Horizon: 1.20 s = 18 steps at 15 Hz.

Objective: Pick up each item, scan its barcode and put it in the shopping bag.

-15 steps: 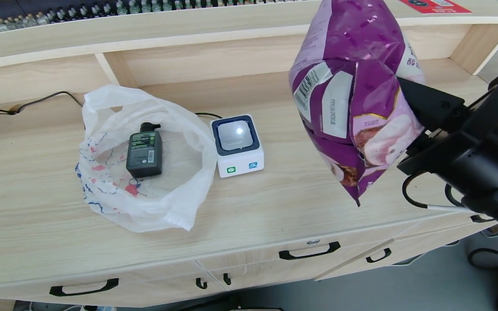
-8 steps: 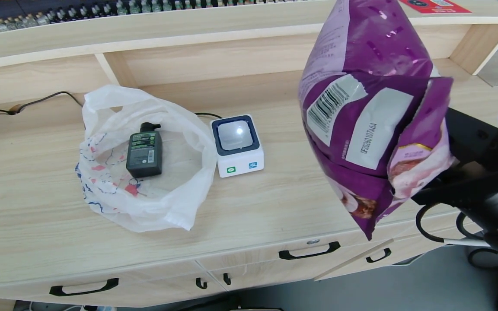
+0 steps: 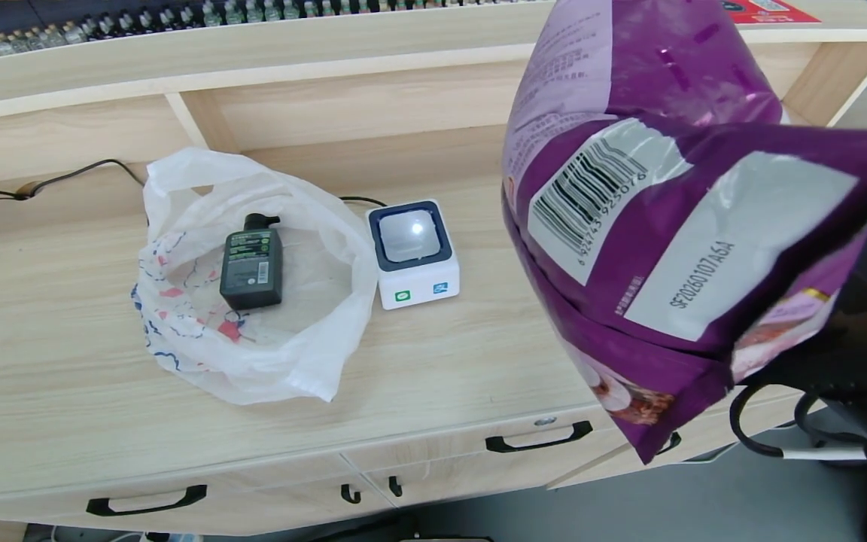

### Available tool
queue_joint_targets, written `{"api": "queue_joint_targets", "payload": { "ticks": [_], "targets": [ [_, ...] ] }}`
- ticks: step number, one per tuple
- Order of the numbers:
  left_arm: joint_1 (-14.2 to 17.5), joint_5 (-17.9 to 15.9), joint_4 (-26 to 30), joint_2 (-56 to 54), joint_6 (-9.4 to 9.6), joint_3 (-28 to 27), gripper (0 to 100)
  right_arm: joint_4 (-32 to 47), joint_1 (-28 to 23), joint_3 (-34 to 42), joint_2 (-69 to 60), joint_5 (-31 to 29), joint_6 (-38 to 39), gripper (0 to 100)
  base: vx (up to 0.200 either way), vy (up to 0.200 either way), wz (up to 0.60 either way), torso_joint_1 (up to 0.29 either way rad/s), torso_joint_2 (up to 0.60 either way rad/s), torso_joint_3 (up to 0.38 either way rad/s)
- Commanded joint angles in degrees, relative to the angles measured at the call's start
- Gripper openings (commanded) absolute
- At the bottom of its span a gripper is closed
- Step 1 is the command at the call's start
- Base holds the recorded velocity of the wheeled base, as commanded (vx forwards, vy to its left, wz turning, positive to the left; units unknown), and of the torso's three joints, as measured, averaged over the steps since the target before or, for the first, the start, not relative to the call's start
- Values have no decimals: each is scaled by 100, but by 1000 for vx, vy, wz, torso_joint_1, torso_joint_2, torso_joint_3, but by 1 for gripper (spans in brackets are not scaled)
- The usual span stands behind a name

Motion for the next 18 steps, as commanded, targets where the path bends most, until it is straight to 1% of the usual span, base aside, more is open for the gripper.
{"api": "queue_joint_targets", "payload": {
  "ticks": [1,5,9,13,14,15,16,17,18],
  "targets": [
    [1,1,12,-2,0,0,100,-4,40,16,-14,1,-24,0,0,0,0,0,0,0],
    [1,1,20,-2,0,0,100,-4,172,104,-49,10,-147,0,0,0,0,0,0,0],
    [1,1,20,-2,0,0,100,-4,172,113,-155,352,-270,0,0,0,0,0,0,0],
    [1,1,20,-2,0,0,100,-4,145,95,-164,352,-314,0,0,0,0,0,0,0],
    [1,1,20,-2,0,0,100,40,110,139,-173,388,-516,0,0,0,0,0,0,0],
    [1,1,20,-2,0,0,100,93,22,148,-173,432,-736,0,0,0,0,0,0,0],
    [1,1,12,-2,0,0,100,374,-452,69,-190,555,-1070,0,0,0,0,0,0,0],
    [1,1,12,-2,0,0,100,594,-716,69,-216,581,-1536,0,0,0,0,0,0,0],
    [1,1,12,-2,0,0,100,857,-1094,113,-190,572,-2336,0,0,0,0,0,0,0]
  ]
}}
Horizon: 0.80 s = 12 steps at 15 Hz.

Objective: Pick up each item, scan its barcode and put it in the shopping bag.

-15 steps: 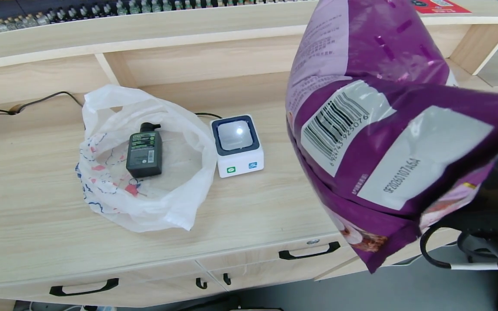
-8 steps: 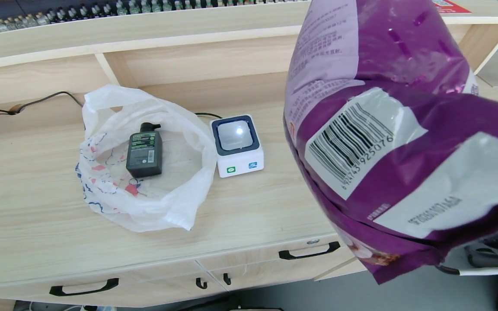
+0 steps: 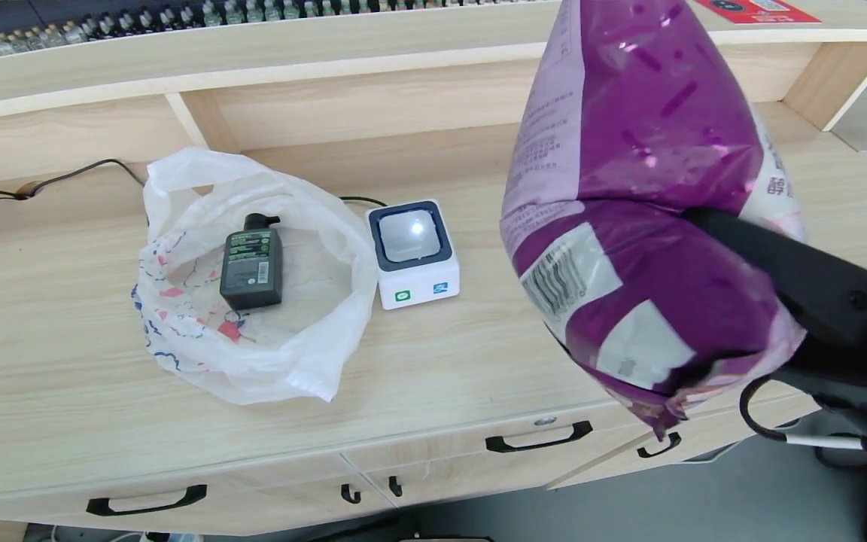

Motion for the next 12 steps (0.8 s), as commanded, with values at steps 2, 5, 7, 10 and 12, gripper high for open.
{"api": "queue_joint_targets", "payload": {
  "ticks": [2,5,7,10,12],
  "targets": [
    [-1,1,-4,-2,0,0,100,618,-824,-65,-41,-12,-1817,0,0,0,0,0,0,0],
    [-1,1,5,-2,-9,0,100,1691,-1097,-337,-94,-565,-4110,0,0,0,0,0,0,0],
    [-1,1,5,-2,-9,0,100,2069,-1229,-707,-85,-1181,-4743,0,0,0,0,0,0,0],
    [-1,1,5,-2,-9,0,100,2165,-1220,-838,-50,-1681,-4761,0,-67,0,0,-1,2,1],
    [-1,1,-4,-2,-9,0,100,2165,-1229,-803,-85,-1708,-4761,0,0,0,0,0,0,0]
  ]
}}
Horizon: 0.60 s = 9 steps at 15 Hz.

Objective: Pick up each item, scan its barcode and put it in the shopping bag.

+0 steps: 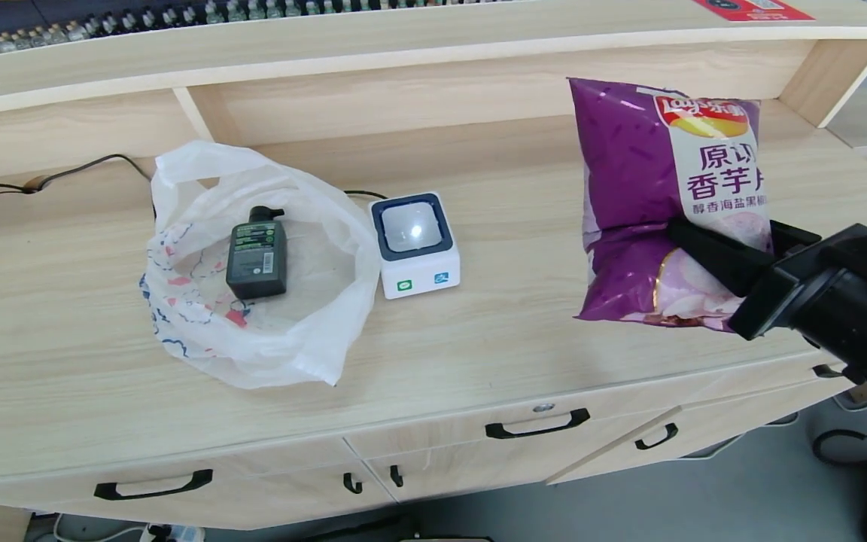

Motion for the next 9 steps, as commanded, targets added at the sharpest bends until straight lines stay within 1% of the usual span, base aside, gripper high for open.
{"api": "queue_joint_targets", "payload": {
  "ticks": [1,3,4,5,7,9],
  "targets": [
    [-1,1,11,-2,-5,0,100,-13,-45,28,-41,-13,3,0,0,0,0,0,0,0],
    [-1,1,11,-2,-23,0,100,-4,-80,19,-41,-13,12,0,0,0,0,0,0,0],
    [-1,1,2,-2,-85,0,100,-4,-80,10,-41,-4,21,0,0,200,0,22,7,7],
    [-1,1,2,-2,-85,0,100,4,-89,2,-32,-4,21,0,0,200,0,7,7,2],
    [-1,1,2,-2,-76,0,100,13,-89,-42,-6,14,21,0,0,0,0,0,0,0],
    [-1,1,2,-2,-76,0,100,22,-124,19,3,14,30,0,0,0,600,7,5,9]
  ]
}}
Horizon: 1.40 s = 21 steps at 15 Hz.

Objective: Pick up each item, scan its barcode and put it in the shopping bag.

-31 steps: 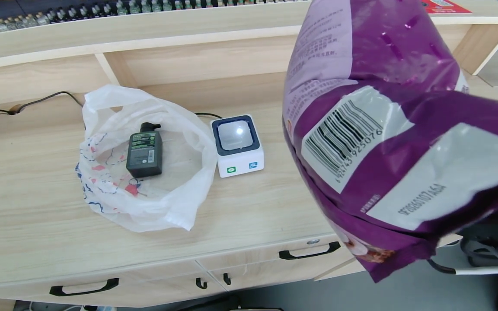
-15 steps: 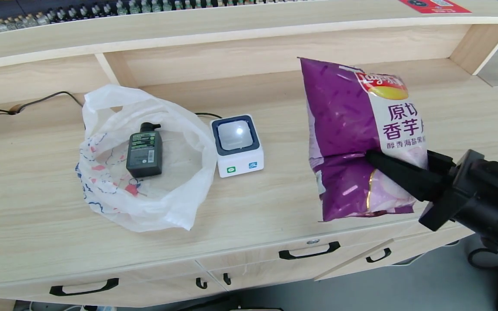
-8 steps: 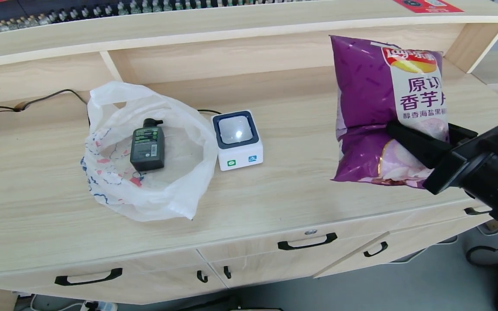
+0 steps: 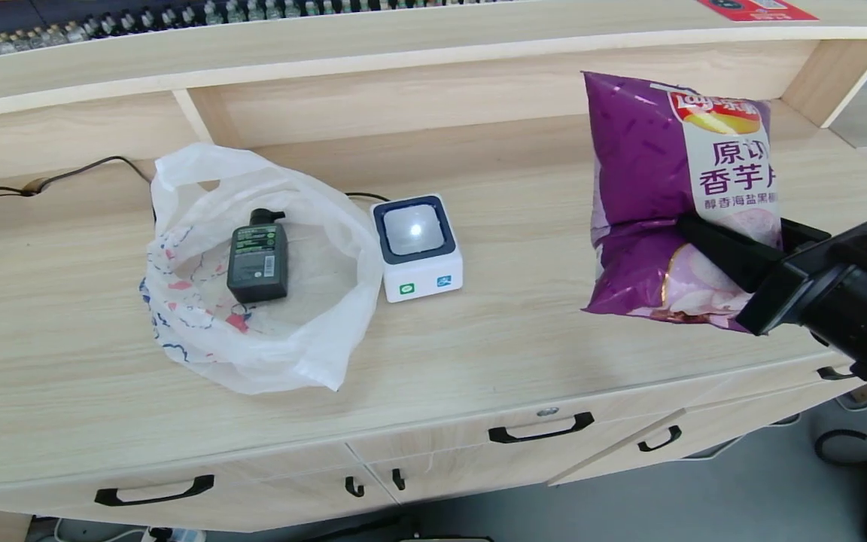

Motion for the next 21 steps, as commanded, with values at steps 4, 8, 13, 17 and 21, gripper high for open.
{"api": "queue_joint_targets", "payload": {
  "ticks": [4,8,13,17,21],
  "targets": [
    [-6,1,-1,-2,11,0,100,9,-202,-128,75,43,218,0,0,0,600,6,1,2],
    [-6,1,-1,-2,11,0,100,9,-421,-163,92,157,235,0,0,0,600,2,4,-2],
    [-6,1,-19,-2,20,0,100,62,-1195,-901,497,614,-582,0,0,0,120,0,0,0],
    [-6,1,-37,-2,37,0,100,79,-1388,-1147,567,887,-1540,0,0,0,0,0,0,0],
    [-6,1,-37,-2,37,0,100,79,-1423,-717,479,1168,-2261,0,0,0,0,0,0,0]
  ]
}}
